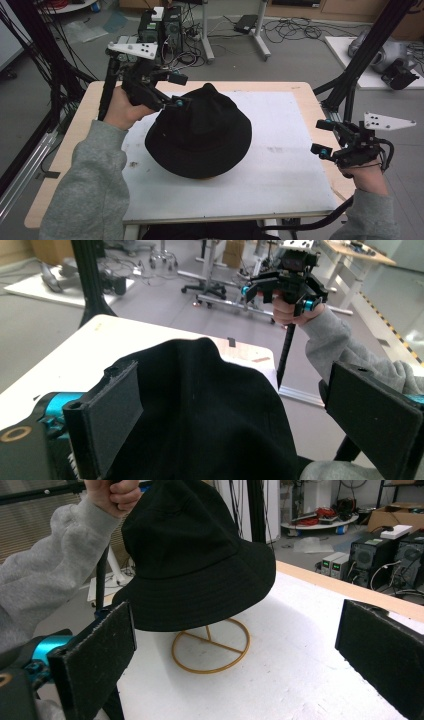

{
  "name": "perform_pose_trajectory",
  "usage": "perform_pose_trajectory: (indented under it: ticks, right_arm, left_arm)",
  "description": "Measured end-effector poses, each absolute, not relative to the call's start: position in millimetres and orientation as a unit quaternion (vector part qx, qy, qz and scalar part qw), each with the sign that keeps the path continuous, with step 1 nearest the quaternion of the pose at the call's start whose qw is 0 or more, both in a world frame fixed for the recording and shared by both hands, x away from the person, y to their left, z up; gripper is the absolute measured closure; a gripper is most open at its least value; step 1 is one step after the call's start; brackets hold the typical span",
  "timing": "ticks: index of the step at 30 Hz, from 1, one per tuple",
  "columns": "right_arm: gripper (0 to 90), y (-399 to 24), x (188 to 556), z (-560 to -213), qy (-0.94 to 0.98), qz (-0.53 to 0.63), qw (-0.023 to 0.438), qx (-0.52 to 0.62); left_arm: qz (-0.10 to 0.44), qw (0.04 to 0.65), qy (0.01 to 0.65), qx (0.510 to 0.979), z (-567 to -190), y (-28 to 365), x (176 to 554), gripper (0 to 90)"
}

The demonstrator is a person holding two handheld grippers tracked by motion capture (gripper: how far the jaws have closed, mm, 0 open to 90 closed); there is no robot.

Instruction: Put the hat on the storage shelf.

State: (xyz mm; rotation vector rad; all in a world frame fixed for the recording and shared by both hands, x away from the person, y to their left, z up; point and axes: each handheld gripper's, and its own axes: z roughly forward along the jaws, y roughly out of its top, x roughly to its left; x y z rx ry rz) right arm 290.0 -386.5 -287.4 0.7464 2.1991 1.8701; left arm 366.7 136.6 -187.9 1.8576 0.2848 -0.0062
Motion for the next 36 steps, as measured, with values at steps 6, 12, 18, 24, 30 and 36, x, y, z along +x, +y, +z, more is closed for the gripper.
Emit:
perform_pose_trajectory:
  ticks: [6, 12, 18, 24, 30, 36]
  right_arm:
    - [2.0, -386.9, 293.2, -289.6, 0.734, 0.625, 0.076, 0.253]
    - [2.0, -387.2, 293.4, -288.4, 0.733, 0.627, 0.078, 0.252]
    - [2.0, -387.7, 295.7, -286.8, 0.731, 0.631, 0.081, 0.248]
    - [2.0, -386.9, 297.9, -285.5, 0.728, 0.635, 0.079, 0.248]
    - [2.0, -383.7, 302.0, -285.4, 0.729, 0.635, 0.078, 0.244]
    - [2.0, -381.6, 304.8, -285.7, 0.730, 0.632, 0.080, 0.247]
  left_arm:
    - [0.010, 0.602, 0.133, 0.787, -192.4, 156.9, 354.1, 8.7]
    - [0.021, 0.595, 0.142, 0.791, -202.2, 166.5, 342.8, 8.7]
    - [0.026, 0.594, 0.148, 0.791, -212.2, 178.9, 329.7, 8.8]
    - [0.027, 0.605, 0.155, 0.780, -223.2, 196.2, 317.3, 8.8]
    - [0.028, 0.618, 0.171, 0.767, -239.6, 214.3, 306.7, 8.8]
    - [0.030, 0.635, 0.181, 0.750, -251.1, 230.7, 295.7, 8.8]
